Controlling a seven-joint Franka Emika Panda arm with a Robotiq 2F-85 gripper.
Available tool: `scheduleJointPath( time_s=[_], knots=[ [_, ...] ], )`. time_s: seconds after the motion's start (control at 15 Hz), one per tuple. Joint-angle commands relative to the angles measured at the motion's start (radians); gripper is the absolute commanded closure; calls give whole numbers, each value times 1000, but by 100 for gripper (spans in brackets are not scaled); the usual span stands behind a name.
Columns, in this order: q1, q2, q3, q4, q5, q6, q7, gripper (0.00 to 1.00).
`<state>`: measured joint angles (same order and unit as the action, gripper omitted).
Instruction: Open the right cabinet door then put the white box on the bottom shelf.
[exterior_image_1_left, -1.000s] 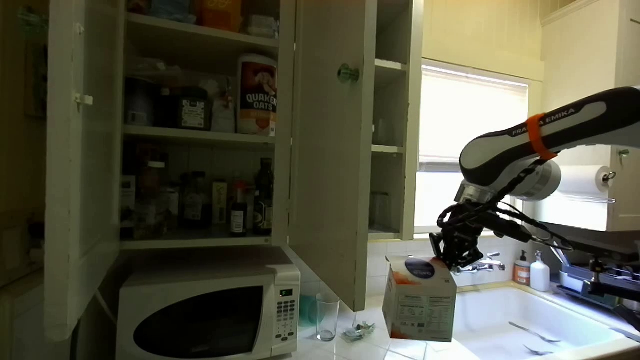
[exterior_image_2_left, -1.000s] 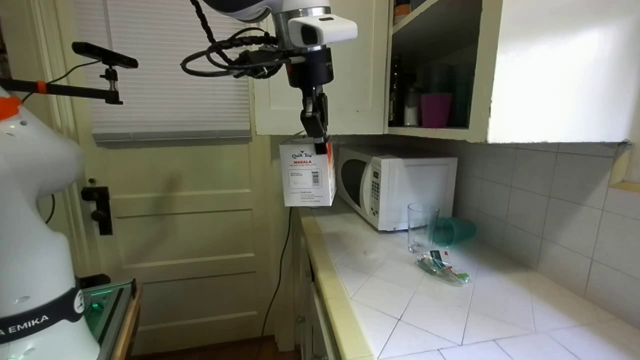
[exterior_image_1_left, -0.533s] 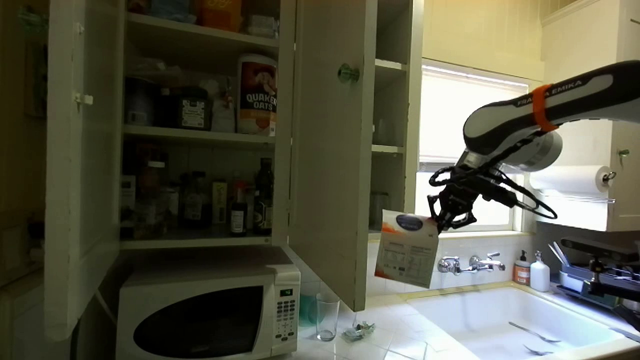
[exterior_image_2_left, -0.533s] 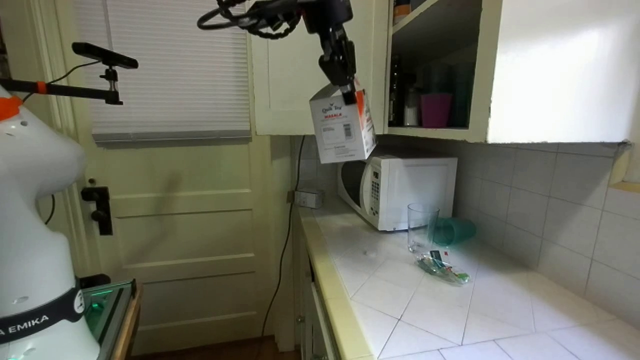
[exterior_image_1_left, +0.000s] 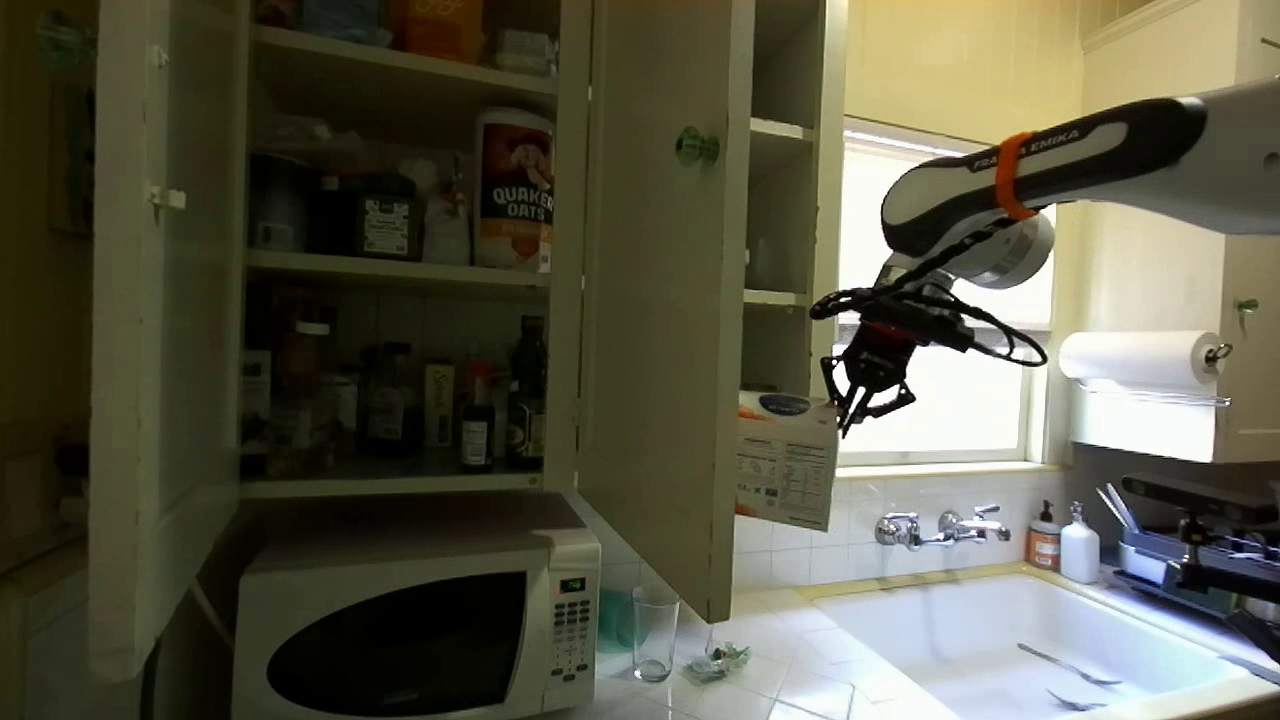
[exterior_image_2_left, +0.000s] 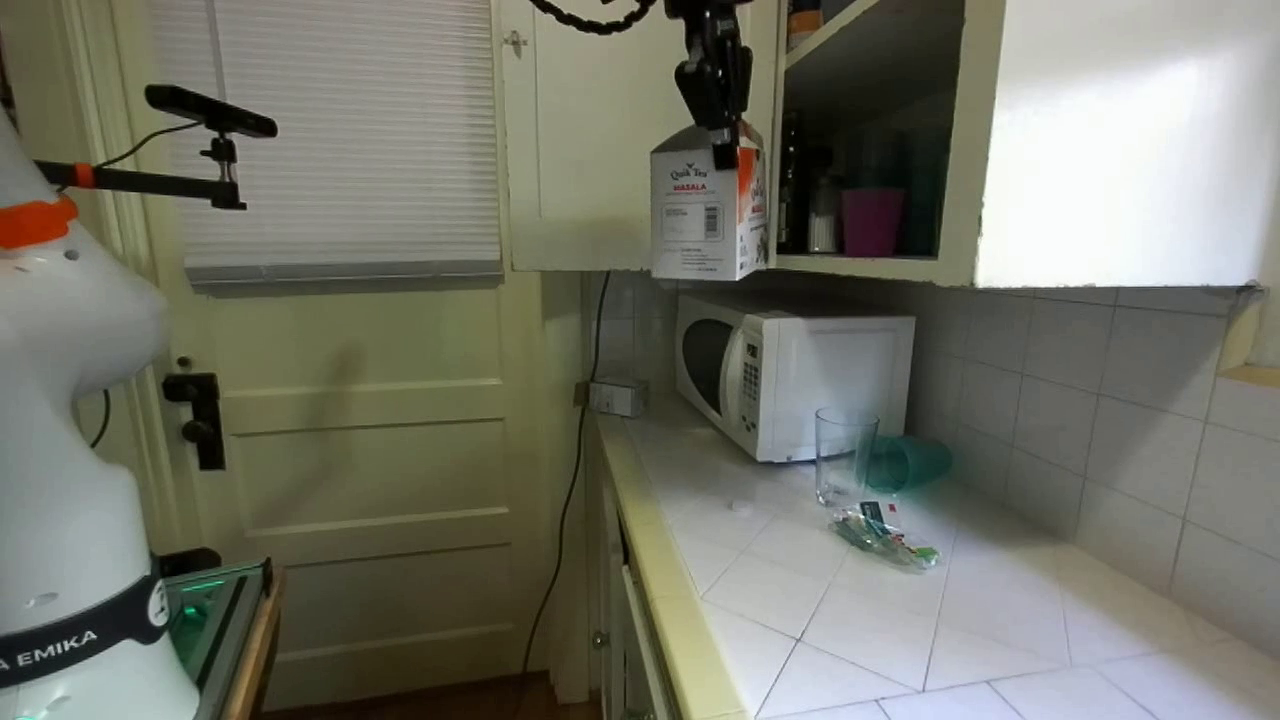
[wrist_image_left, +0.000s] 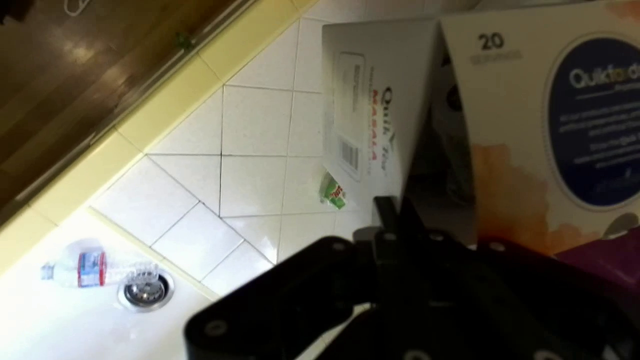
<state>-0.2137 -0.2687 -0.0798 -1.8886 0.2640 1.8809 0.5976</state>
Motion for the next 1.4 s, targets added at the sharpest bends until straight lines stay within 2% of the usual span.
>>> scheduleJointPath(
  time_s=[0.0,0.27,0.4,0.67,0.8,1.0,1.13,1.33],
  knots=[
    [19,25,-17,11,27,-4,4,97],
    [30,59,-22,22,81,5,19,99],
    [41,95,-5,54,107,20,117,99],
    [62,133,27,104,77,57,357,99],
    [74,135,42,119,39,112,464,99],
    [92,145,69,156,-79,173,598,99],
    [100,160,82,190,-157,159,669,99],
    [123,194,88,241,-195,86,687,99]
  ],
)
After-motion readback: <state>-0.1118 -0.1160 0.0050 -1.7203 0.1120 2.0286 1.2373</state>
